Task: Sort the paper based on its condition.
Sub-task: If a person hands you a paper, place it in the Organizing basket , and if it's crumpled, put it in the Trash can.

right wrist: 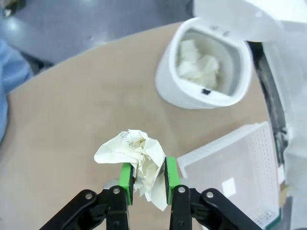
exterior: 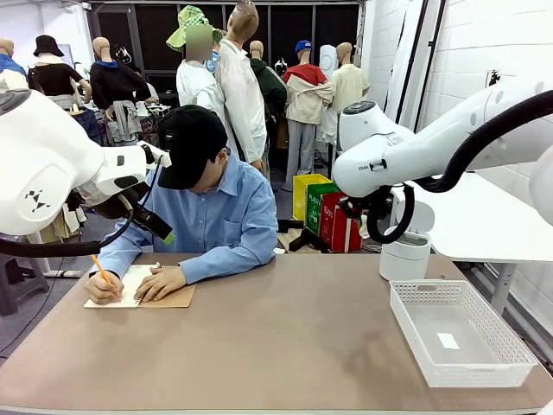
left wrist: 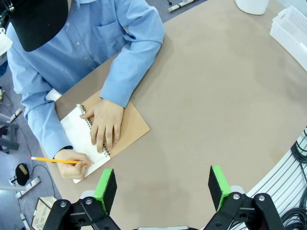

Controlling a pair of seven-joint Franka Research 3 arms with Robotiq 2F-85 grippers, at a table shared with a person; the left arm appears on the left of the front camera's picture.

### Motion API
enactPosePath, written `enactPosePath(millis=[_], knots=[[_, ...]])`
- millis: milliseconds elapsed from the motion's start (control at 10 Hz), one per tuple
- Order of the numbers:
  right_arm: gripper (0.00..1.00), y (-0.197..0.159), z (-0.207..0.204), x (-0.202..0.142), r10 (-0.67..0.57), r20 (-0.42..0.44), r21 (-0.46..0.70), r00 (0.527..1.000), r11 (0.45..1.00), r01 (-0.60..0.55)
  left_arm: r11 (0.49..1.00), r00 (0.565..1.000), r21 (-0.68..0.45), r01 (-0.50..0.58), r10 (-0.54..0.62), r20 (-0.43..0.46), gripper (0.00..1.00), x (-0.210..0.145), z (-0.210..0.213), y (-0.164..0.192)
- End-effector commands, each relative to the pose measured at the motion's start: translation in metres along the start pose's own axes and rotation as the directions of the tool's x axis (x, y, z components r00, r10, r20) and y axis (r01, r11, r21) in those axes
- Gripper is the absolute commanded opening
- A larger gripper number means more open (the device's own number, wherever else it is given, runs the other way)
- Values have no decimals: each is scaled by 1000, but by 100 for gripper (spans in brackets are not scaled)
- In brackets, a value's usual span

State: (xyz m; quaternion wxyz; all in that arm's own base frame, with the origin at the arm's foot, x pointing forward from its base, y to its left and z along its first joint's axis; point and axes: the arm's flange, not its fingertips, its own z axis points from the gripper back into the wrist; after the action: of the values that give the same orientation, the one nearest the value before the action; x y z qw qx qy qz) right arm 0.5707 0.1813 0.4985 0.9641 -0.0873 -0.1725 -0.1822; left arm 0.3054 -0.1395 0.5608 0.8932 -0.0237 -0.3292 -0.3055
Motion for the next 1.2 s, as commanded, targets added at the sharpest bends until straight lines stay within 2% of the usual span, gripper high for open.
enactPosePath(millis=[0, 400, 500, 600, 800, 1100], knots=[[34, -4, -11, 24, -141, 4, -61, 990, 988, 141, 1000, 1000, -1, -1, 1, 1, 100, 0, -1, 0], [34, -29, -41, 61, -243, -27, -66, 970, 968, 241, 1000, 1000, -1, -1, 1, 1, 100, 0, -1, 0], [34, -29, -39, 58, -256, -8, -63, 967, 965, 255, 1000, 1000, -1, -1, 1, 1, 100, 0, -1, 0], [34, -39, -41, 56, -209, -21, -59, 978, 976, 208, 1000, 1000, -1, -1, 1, 1, 100, 0, -1, 0], [34, -39, -41, 56, -209, -21, -59, 978, 976, 208, 1000, 1000, -1, -1, 1, 1, 100, 0, -1, 0], [34, -46, -51, 73, -289, 28, -75, 957, 954, 290, 1000, 1000, -1, -1, 1, 1, 100, 0, -1, 0]])
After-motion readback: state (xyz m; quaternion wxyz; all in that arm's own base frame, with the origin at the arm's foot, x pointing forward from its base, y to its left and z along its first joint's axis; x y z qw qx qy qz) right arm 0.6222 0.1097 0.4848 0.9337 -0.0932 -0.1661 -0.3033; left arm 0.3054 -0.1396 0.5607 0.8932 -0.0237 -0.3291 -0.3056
